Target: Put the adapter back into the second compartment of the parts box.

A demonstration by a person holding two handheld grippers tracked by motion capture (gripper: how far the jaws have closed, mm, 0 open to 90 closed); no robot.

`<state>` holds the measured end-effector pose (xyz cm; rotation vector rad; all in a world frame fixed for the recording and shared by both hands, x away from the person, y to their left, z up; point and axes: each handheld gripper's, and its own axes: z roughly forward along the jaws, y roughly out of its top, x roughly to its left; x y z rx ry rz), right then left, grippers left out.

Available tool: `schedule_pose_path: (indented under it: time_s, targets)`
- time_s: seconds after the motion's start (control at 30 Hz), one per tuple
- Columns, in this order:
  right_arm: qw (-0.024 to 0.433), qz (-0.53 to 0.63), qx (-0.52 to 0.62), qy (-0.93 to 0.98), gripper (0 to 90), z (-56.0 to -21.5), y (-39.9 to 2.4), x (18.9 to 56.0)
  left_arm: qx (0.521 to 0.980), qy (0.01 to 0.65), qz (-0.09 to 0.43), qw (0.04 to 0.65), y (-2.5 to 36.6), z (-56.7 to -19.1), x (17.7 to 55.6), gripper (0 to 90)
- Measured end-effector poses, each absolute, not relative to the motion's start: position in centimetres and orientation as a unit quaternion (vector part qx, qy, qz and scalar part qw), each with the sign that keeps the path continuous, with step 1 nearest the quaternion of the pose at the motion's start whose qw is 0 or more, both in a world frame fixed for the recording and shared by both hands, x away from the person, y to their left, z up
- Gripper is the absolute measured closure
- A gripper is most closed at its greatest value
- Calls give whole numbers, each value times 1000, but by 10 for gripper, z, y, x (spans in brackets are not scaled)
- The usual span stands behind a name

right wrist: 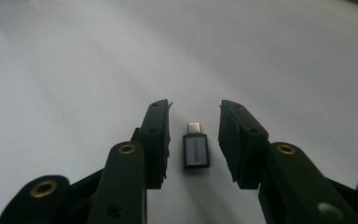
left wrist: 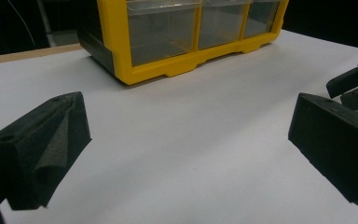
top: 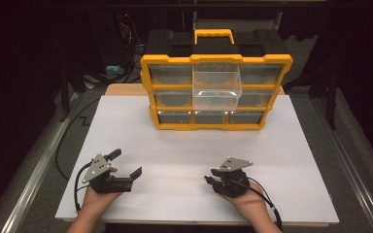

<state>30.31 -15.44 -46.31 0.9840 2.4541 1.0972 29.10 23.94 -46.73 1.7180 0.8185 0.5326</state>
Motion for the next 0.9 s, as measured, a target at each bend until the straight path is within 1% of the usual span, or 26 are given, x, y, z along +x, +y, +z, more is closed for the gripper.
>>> schedule_pose_path:
  time_s: [0.13, 0.2, 0.37, 0.5, 0.9]
  targets:
    - [136, 371, 341, 853, 668, -467, -152, 301, 725, 344, 224, 553, 240, -466, 289, 3]
    - [146, 360, 345, 855, 678, -469, -153, 301, 725, 342, 224, 555, 240, -466, 289, 3]
    - [139, 362, 342, 856, 685, -470, -155, 302, 723, 345, 223, 555, 240, -466, 291, 3]
    - [146, 357, 341, 857, 738, -471, -152, 301, 722, 347, 223, 555, 240, -466, 289, 3]
    - [145, 357, 334, 860, 767, -472, -152, 303, 721, 348, 220, 557, 241, -466, 290, 3]
